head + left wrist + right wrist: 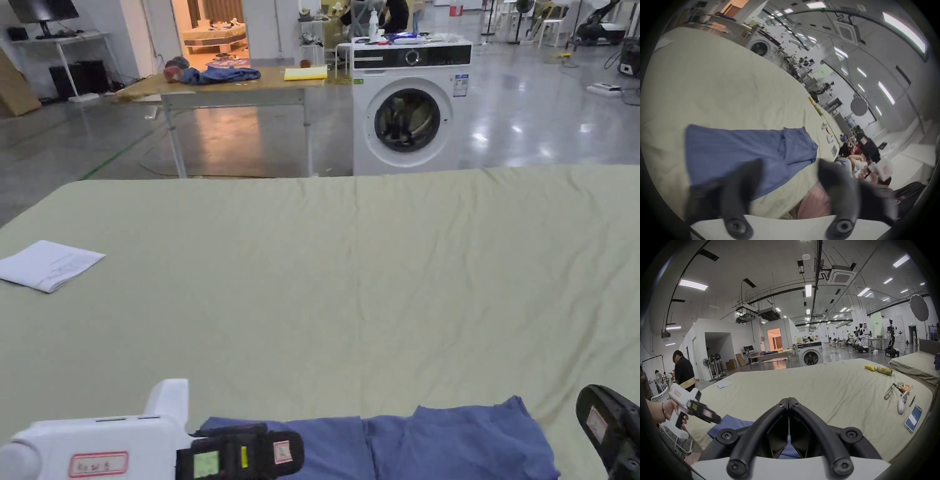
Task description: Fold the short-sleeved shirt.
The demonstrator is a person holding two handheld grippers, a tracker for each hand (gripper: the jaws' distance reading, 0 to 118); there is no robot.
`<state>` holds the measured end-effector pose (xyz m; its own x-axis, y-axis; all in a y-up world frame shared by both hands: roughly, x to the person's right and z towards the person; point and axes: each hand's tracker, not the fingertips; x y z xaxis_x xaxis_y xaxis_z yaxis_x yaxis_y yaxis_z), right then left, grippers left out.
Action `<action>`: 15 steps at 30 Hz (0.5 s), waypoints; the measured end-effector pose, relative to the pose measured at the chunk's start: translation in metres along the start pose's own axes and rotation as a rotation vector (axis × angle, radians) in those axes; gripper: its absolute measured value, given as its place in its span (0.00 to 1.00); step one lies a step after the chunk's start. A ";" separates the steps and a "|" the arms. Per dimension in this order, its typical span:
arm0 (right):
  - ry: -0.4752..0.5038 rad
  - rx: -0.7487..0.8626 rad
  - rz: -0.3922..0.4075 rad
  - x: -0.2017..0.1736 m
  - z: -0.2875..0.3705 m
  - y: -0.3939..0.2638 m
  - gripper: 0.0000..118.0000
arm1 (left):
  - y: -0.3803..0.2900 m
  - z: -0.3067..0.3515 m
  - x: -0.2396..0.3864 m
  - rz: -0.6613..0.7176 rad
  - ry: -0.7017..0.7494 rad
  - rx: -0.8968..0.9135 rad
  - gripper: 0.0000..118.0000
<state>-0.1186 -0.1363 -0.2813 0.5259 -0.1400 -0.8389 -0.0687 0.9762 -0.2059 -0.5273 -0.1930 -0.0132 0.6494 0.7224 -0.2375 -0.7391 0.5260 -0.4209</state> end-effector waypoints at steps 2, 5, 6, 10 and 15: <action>0.008 -0.005 0.005 -0.003 -0.003 0.000 0.00 | -0.001 0.033 -0.023 0.072 0.016 0.015 0.90; 0.016 -0.019 0.016 -0.010 -0.007 0.000 0.00 | -0.005 0.067 -0.058 0.230 0.009 0.078 0.94; 0.019 -0.023 0.020 -0.012 -0.008 0.000 0.00 | -0.008 0.075 -0.073 0.281 0.018 0.105 0.94; 0.027 -0.037 0.030 -0.019 -0.012 -0.002 0.00 | -0.027 0.059 -0.125 0.496 -0.064 0.077 0.94; 0.037 -0.064 0.027 -0.027 -0.015 -0.003 0.00 | -0.030 -0.007 -0.135 0.481 -0.232 0.036 0.94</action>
<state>-0.1451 -0.1380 -0.2656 0.4912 -0.1208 -0.8626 -0.1368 0.9673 -0.2134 -0.5913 -0.3093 0.0259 0.1817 0.9639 -0.1946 -0.9519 0.1227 -0.2808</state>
